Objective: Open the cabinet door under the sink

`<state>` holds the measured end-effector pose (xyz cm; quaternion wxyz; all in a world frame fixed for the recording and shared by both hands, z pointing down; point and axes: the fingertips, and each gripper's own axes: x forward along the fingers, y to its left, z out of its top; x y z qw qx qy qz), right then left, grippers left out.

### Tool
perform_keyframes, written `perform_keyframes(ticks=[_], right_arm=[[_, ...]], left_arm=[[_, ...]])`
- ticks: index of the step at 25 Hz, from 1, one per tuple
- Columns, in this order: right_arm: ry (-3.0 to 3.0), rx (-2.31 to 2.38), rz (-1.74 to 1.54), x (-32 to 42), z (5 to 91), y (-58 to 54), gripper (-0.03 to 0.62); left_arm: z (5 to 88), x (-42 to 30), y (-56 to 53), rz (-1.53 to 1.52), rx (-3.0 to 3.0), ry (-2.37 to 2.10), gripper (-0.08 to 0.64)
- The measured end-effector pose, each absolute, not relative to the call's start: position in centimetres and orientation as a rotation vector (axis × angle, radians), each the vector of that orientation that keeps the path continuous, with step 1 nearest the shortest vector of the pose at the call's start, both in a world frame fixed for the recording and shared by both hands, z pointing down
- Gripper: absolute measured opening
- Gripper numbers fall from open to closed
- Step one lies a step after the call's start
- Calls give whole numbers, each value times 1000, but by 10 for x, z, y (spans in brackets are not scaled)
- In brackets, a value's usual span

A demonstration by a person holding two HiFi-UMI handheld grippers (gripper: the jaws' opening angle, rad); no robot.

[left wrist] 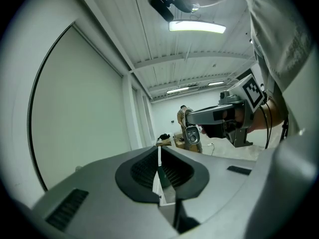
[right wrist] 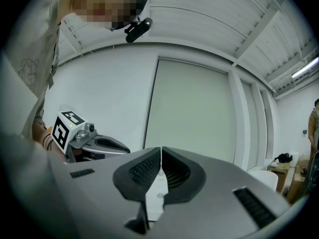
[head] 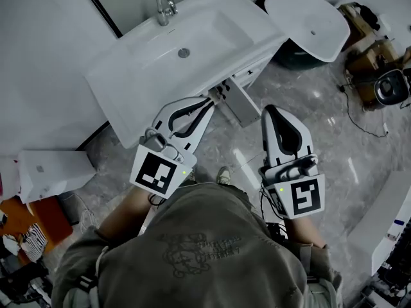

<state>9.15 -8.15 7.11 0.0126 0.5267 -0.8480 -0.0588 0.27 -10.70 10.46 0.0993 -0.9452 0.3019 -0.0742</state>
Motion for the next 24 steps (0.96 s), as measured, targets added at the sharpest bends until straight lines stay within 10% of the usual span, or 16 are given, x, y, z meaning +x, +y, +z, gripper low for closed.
perform_keyframes(ticks=[24], right_arm=[[-2713,1566,-181,40,73,-68,32]], left_arm=[[114,-47,-97,-233,-2809,995,26]])
